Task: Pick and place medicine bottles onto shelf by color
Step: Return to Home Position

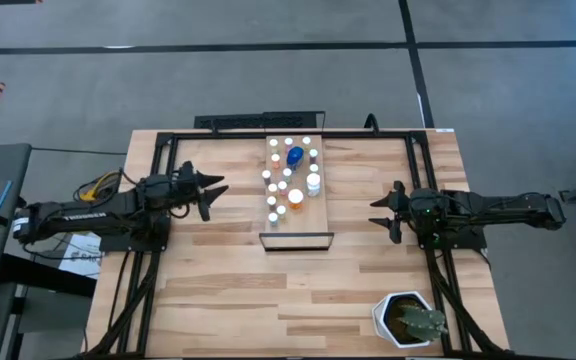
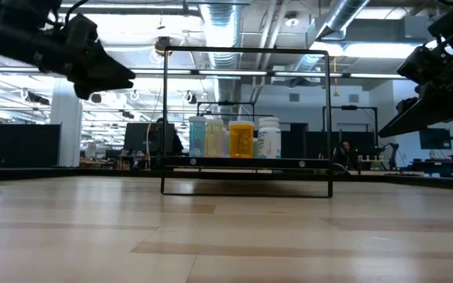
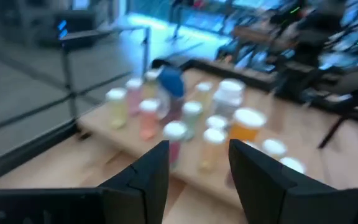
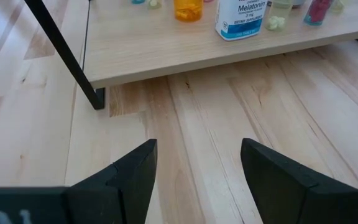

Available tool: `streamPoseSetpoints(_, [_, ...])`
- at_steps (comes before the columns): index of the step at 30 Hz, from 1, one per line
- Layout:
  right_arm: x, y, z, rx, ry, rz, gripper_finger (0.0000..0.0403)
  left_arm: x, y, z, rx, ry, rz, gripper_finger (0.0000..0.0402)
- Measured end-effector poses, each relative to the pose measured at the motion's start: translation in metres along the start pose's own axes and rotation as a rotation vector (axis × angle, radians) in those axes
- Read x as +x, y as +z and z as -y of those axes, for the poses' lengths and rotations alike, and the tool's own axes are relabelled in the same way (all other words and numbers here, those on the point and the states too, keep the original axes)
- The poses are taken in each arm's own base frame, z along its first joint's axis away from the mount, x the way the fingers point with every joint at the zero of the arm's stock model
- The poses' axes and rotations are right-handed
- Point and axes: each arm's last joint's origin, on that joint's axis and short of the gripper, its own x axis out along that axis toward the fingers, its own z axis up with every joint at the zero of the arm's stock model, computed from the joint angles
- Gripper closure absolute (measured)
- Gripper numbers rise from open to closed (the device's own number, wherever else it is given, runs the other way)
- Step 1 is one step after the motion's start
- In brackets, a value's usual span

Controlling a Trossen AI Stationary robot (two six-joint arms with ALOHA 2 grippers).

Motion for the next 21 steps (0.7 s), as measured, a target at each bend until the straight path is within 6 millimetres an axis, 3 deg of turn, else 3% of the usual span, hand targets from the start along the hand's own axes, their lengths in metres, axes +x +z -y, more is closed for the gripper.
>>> streamPoseSetpoints(9, [0.000, 0.000, 0.000, 0.000, 0.000, 0.000, 0.0147, 0.001, -0.031, -0.002, -0.004, -0.177, 0.230, 0.0250])
streamPoseSetpoints(16, [0.000, 0.000, 0.000, 0.000, 0.000, -0.001, 0.0147, 0.001, -0.031, -0.001, 0.049, -0.217, 0.222, 0.0250])
streamPoseSetpoints(21, [0.000, 0.000, 0.000, 0.000, 0.000, -0.001, 0.0147, 0.002, -0.037, -0.002, -0.087, -0.236, 0.148, 0.0250])
